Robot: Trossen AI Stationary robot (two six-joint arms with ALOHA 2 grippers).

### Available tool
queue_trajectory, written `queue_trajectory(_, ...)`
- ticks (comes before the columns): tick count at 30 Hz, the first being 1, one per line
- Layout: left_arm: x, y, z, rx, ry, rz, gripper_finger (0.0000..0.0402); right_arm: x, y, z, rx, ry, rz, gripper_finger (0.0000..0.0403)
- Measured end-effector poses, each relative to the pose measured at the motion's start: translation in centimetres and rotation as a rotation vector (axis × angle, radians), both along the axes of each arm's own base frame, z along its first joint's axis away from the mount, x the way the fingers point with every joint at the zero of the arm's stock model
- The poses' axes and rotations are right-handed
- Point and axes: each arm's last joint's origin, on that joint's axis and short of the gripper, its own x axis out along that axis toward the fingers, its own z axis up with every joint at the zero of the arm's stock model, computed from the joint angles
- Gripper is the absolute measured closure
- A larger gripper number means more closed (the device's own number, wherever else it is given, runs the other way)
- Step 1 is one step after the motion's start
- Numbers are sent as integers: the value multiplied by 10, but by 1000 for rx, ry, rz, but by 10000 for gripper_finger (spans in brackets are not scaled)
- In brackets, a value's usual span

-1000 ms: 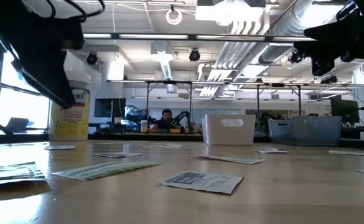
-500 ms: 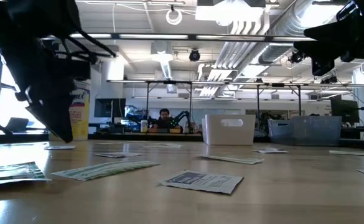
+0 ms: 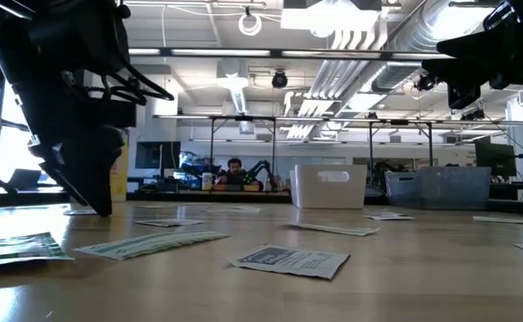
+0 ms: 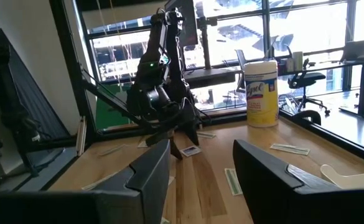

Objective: Pick & Place First Aid Supplies
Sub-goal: Put the blue alcohol pad into the white bin

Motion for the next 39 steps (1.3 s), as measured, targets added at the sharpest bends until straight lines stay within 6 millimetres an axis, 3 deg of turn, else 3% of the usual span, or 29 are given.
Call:
queue_trajectory(16, 1, 23, 0, -40, 47, 103, 91, 0, 0, 0, 0, 0, 0, 233)
queue_trajectory(39, -7, 24, -7, -75, 73, 204, 104, 0, 0, 0, 0, 0, 0, 233)
